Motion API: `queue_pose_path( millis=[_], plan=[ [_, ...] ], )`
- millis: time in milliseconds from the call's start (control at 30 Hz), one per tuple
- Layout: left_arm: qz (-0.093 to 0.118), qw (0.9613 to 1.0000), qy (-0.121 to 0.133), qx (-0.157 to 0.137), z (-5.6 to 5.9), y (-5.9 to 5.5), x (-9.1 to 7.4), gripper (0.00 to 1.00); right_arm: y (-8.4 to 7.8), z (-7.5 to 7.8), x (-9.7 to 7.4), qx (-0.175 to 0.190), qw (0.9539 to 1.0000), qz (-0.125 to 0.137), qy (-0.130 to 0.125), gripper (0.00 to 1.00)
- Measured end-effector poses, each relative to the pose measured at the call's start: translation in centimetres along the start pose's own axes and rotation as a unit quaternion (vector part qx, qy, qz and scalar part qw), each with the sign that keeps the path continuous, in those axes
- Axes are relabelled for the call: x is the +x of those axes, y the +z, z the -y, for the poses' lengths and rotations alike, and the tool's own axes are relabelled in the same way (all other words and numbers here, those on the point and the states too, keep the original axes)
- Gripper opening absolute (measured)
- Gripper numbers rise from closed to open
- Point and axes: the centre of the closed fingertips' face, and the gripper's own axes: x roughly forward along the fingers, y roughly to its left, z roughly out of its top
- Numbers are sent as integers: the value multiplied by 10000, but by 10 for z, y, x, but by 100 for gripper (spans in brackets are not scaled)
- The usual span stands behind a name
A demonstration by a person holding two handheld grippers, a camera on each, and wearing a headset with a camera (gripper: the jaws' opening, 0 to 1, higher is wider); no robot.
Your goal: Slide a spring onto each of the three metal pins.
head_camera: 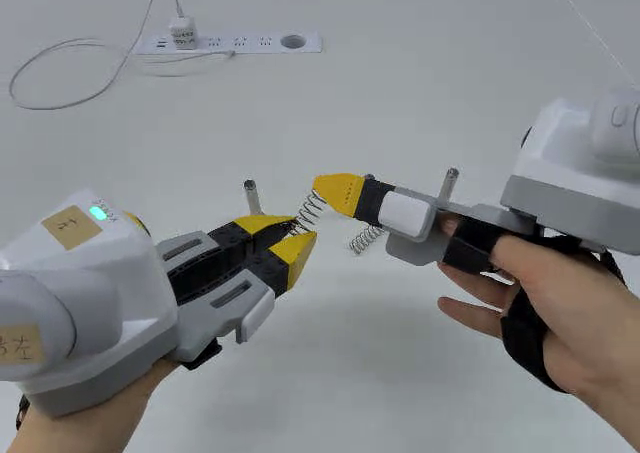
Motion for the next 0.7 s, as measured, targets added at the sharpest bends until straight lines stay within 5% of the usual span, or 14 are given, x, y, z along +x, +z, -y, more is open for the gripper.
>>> queue_pose_path(
  millis=[700],
  plan=[
    [122, 9998, -163, -60, 6, 6, -1, 10, 3, -10, 3, 617, 9977, 67, 275, 12]
  ],
)
